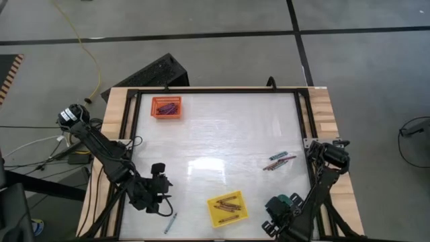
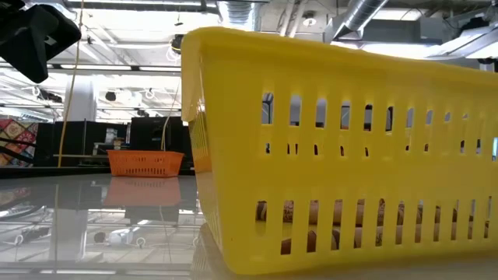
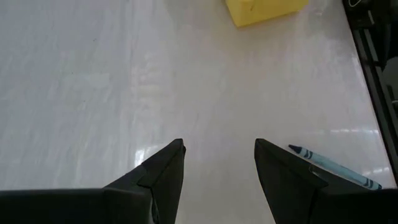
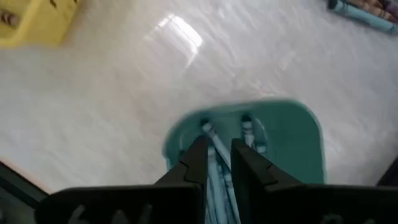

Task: Sort crayons
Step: Put the blue crayon into the green bin

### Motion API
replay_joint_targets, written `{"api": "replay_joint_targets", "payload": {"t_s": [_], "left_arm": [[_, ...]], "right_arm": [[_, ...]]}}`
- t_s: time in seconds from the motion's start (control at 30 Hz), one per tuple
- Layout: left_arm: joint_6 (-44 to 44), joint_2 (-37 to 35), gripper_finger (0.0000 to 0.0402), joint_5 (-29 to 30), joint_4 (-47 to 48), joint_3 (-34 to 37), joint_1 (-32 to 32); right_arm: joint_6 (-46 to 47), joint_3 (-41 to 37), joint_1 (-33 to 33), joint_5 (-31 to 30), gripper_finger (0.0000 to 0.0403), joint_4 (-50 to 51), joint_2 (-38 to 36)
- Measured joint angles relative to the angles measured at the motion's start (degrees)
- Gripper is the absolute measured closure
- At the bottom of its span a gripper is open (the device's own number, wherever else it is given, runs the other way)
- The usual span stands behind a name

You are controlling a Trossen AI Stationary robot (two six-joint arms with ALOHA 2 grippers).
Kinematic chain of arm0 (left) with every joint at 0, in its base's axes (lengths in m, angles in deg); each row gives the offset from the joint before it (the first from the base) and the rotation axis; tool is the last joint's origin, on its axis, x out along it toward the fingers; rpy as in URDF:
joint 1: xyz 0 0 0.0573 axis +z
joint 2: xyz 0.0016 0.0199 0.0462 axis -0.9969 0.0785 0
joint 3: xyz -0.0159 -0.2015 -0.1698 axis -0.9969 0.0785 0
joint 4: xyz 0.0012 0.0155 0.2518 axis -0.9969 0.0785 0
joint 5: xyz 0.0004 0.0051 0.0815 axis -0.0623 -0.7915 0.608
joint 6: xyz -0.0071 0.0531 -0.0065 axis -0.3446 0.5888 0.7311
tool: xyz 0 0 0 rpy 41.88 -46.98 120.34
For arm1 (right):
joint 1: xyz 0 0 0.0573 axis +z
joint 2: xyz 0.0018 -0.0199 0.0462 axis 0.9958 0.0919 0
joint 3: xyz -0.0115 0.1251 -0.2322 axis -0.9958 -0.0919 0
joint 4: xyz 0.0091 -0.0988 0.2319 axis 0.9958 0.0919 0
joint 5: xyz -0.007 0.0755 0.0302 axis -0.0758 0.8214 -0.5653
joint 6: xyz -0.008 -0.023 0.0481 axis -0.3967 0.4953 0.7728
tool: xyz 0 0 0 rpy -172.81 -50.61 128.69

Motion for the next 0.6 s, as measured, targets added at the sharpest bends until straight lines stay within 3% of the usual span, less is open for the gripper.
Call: {"api": "replay_joint_targets", "payload": {"t_s": [0.6], "left_arm": [[4.9,0.0,0.0217,0.0,0.0,0.0,0.0]], "right_arm": [[-6.2,0.0,-3.6,-3.2,0.0339,3.8,0.0]]}}
